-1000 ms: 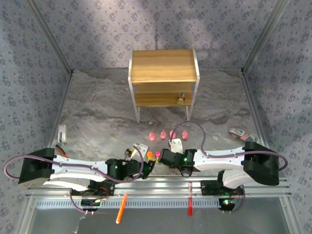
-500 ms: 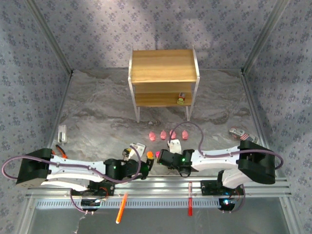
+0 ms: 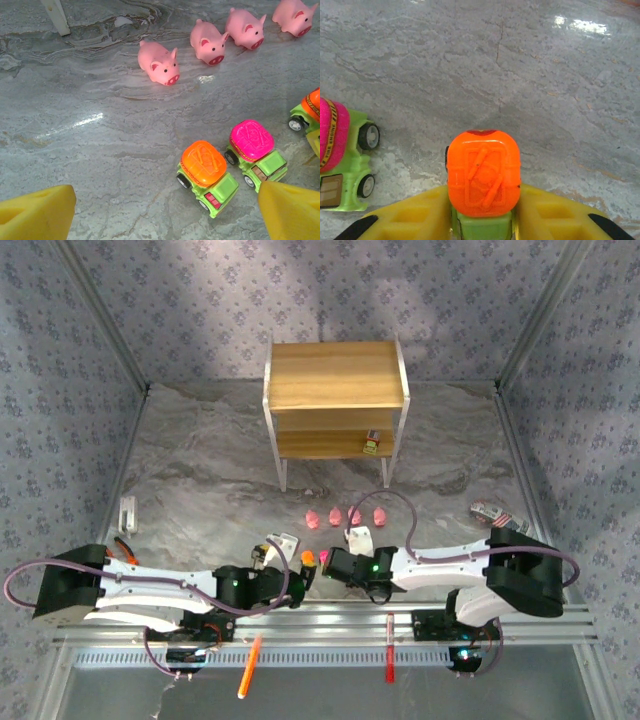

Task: Place and organize the plastic toys onto the shelf

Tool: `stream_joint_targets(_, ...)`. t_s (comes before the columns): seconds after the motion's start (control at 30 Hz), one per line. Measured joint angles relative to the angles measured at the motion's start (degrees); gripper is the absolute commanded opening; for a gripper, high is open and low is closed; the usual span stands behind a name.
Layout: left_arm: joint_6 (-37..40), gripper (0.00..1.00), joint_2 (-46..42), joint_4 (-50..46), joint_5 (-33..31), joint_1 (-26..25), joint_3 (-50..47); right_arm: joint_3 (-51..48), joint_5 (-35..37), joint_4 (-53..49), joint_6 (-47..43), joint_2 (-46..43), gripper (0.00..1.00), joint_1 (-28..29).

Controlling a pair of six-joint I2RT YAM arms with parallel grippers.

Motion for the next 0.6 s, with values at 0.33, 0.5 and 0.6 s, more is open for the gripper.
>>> stream_joint_targets(0.33,3.39,0.93,0.24,4.50,1.57,-0.09,-0.02,1.62,4.96,-5.92,0.39,-4.83,0.33,0.31)
stream_joint_targets(0.5,4.50,0.93,1.66,5.95,2.36,-0.09,-0.02,3.91,6.84,-8.81,-0.15,-7.52,0.33,-1.31)
stream_joint_targets(0.6,4.92,0.93,2.62,6.49,2.99,-0.09,-0.02,5.55,7.91,-10.54,-1.51,-9.22,0.33,-2.78)
